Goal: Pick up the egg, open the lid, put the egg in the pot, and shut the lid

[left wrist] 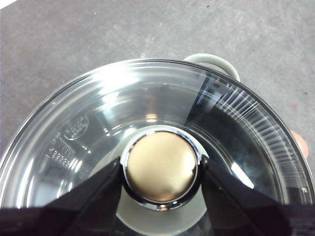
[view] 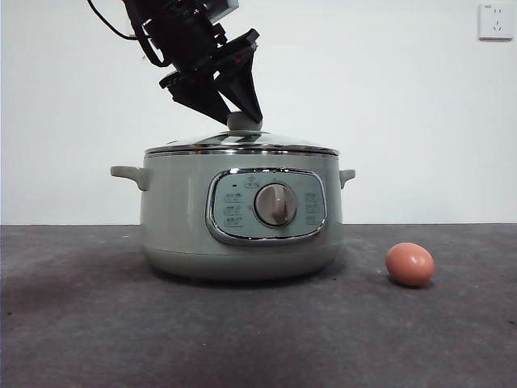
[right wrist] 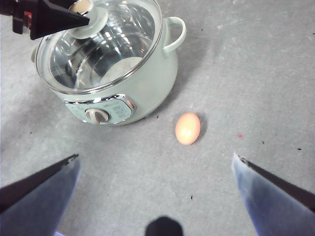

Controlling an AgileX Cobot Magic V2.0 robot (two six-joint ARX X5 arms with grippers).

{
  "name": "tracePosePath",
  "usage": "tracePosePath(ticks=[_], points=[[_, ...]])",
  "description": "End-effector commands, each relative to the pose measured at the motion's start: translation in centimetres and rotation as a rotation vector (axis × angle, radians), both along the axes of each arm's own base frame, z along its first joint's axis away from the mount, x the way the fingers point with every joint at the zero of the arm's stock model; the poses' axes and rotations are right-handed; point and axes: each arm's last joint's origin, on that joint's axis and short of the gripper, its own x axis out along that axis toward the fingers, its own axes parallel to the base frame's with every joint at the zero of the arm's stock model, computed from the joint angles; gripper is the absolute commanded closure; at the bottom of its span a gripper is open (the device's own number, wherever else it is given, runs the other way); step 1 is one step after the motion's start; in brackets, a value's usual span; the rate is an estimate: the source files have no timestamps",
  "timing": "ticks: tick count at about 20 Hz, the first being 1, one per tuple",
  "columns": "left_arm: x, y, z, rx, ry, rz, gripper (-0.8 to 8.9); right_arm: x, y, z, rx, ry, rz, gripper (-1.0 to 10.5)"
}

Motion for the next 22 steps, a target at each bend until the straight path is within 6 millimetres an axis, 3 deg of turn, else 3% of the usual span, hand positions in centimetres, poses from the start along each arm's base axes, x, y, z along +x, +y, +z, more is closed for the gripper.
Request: tracePosePath(ticks=[1, 7, 15, 18, 22], points=[[0.2, -0.3, -0.4, -0.022, 0.019, -0.004, 8.22, 0.0, 0.0, 0.1, 0.006, -0.007, 0.002, 3.8], [0.1, -0.2, 1.6, -0.043, -0.02, -0.003, 8.22, 1.0, 0.1, -0.3, 0.003, 0.032, 0.001, 3.8], [-0.8, 0.6, 7.1, -0.065, -0.075, 0.008, 8.21, 3.3, 0.2, -1.1, 0.002, 0.069, 0.001, 3.8], [-2.6, 2.8, 10.3, -0.105, -0.131, 0.051, 8.21, 4.9, 0.2, -1.7, 0.001, 0.097, 0.0, 3.8], [-6.3, 7.7, 14.8, -0.147, -0.22, 0.14, 8.21, 7.7, 0.3, -3.2, -0.001, 0.153, 0.0, 3.8]])
